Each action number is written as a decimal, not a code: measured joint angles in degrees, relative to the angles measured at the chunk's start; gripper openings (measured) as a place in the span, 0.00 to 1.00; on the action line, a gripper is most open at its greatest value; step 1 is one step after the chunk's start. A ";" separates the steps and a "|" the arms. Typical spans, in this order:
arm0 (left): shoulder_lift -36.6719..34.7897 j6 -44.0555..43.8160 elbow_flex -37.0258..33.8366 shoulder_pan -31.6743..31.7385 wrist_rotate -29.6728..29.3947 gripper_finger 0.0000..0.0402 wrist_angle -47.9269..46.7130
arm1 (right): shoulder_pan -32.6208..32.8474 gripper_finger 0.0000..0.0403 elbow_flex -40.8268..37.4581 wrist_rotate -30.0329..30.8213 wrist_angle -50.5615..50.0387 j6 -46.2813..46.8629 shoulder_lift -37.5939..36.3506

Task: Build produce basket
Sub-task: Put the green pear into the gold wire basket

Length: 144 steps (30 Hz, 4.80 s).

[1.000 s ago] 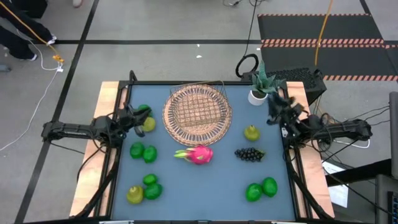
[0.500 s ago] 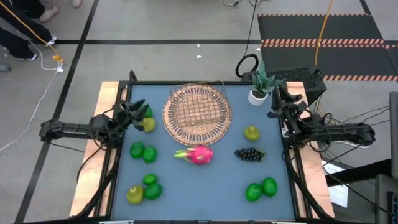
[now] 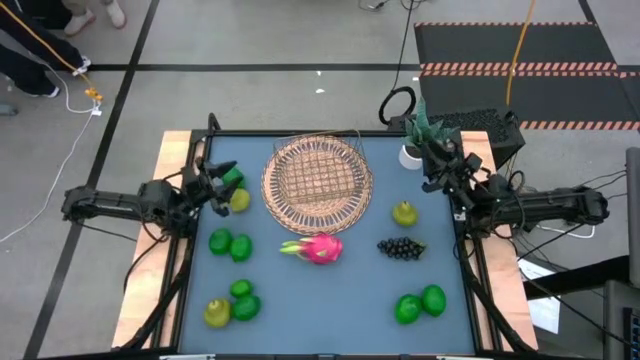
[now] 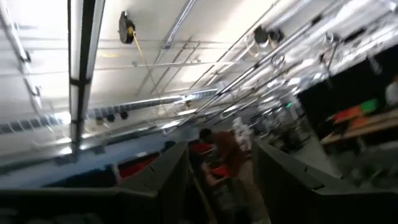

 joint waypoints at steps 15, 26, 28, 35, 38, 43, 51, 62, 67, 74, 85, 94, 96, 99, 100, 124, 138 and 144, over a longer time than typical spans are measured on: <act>29.46 -44.02 24.11 0.95 -11.01 0.63 -53.19 | -0.02 0.43 0.79 0.04 5.49 -7.77 2.03; 33.37 -61.73 28.73 4.91 -0.41 0.63 -75.97 | -0.13 0.43 0.79 0.06 6.60 -10.36 1.99; 33.29 -62.81 28.73 5.03 0.75 0.63 -78.33 | -0.13 0.42 0.79 0.06 6.43 -10.07 2.03; 33.31 -64.38 27.59 5.03 1.16 0.63 -81.94 | -0.13 0.42 0.79 0.06 6.43 -8.42 2.71; 33.32 -63.05 26.91 5.03 1.25 0.62 -81.71 | -0.13 0.42 0.79 0.06 6.36 -8.40 2.79; 33.36 -62.58 25.54 5.03 1.11 0.51 -81.27 | -0.13 0.42 0.79 0.06 6.39 -8.37 3.04; 33.38 -62.75 25.15 5.03 0.99 0.24 -81.12 | -0.13 0.42 0.79 0.06 6.21 -7.34 3.36; 33.37 -62.66 25.15 5.03 1.07 0.06 -81.10 | -0.13 0.42 0.79 0.06 6.19 -7.43 3.36; 33.36 -62.33 25.15 4.90 1.70 0.02 -81.01 | -0.13 0.42 0.79 0.06 6.19 -7.48 3.36; 33.36 -62.49 25.15 4.85 2.12 0.05 -81.01 | -0.13 0.42 0.79 0.06 6.17 -7.48 3.36; 33.38 -61.41 25.08 4.85 2.89 0.27 -81.17 | -0.14 0.42 0.79 0.06 6.17 -7.37 3.36; 33.38 -60.84 25.08 4.85 2.34 0.32 -81.08 | -0.15 0.42 0.79 0.06 6.17 -7.35 3.36; 33.38 -60.18 25.08 4.85 2.32 0.31 -81.06 | -0.15 0.42 0.79 0.06 6.17 -7.34 3.36; 33.38 -59.65 25.08 4.85 2.31 0.27 -80.79 | -0.15 0.42 0.79 0.06 6.17 -7.32 3.36; 33.38 -59.60 25.08 4.85 2.30 0.25 -80.77 | -0.15 0.42 0.79 0.06 6.17 -7.32 3.36; 33.38 -50.03 25.08 4.86 3.19 0.06 -72.93 | -0.15 0.42 0.79 0.06 5.99 -7.48 3.34; 33.36 -35.97 26.97 4.96 11.27 0.01 -60.51 | -0.15 0.42 0.79 0.06 6.19 -10.44 3.32; 33.36 -29.44 32.86 4.87 11.33 0.01 -60.07 | -0.15 0.42 0.79 0.06 6.21 -10.52 3.32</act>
